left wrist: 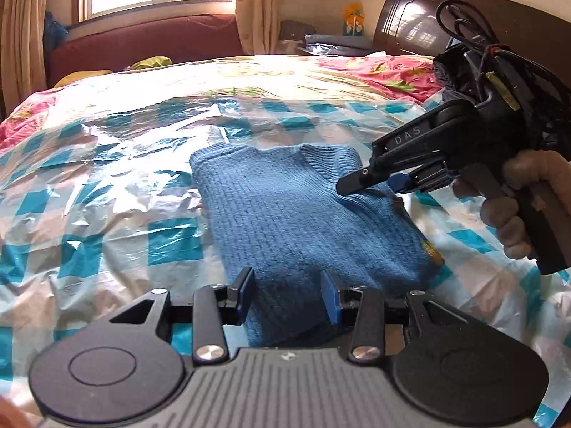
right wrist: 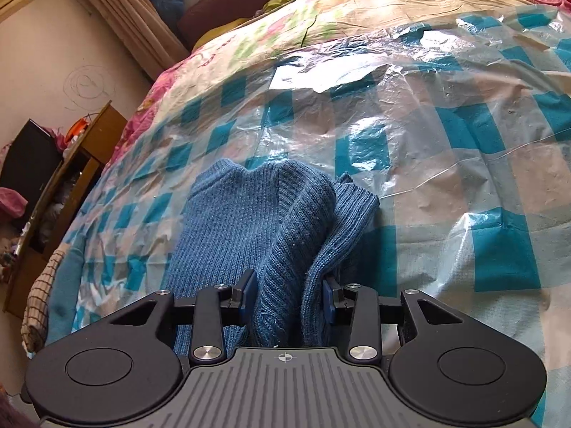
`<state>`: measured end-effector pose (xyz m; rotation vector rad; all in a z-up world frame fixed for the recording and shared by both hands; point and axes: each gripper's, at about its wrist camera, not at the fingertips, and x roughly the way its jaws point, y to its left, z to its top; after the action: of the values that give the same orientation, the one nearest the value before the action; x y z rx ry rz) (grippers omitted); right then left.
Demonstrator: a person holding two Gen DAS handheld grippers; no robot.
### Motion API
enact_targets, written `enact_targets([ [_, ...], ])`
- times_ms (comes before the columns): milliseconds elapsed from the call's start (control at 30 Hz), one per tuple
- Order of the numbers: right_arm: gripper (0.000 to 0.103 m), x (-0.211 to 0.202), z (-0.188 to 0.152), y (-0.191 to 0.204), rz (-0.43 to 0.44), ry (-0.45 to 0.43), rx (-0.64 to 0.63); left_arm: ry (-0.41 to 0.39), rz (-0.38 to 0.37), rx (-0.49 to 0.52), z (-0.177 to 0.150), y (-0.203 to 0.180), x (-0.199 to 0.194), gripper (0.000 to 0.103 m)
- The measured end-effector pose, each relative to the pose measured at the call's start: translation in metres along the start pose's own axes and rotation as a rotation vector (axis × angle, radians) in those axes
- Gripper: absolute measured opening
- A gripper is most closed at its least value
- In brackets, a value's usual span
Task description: Fold small clothes
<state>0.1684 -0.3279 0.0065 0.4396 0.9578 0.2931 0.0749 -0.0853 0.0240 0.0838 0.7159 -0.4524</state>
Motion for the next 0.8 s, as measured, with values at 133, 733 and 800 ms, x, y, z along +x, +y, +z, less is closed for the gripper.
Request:
enact_targets([
  [133,0.017,-0.006,0.001,0.011,-0.003,-0.022,-0.034,-0.03,0.005,-0.021,0.002,0.005,0.0,0.045],
  [733,0.032,0.013,0.015,-0.012,-0.031,-0.109,0.067,0.036,0.023,-0.01,-0.008,0.006,0.018,0.048],
  [800,0.015,0.019,0.02,-0.007,-0.082,-0.104,0.053,0.025,0.024,-0.011,-0.008,0.006,0.017,0.048],
])
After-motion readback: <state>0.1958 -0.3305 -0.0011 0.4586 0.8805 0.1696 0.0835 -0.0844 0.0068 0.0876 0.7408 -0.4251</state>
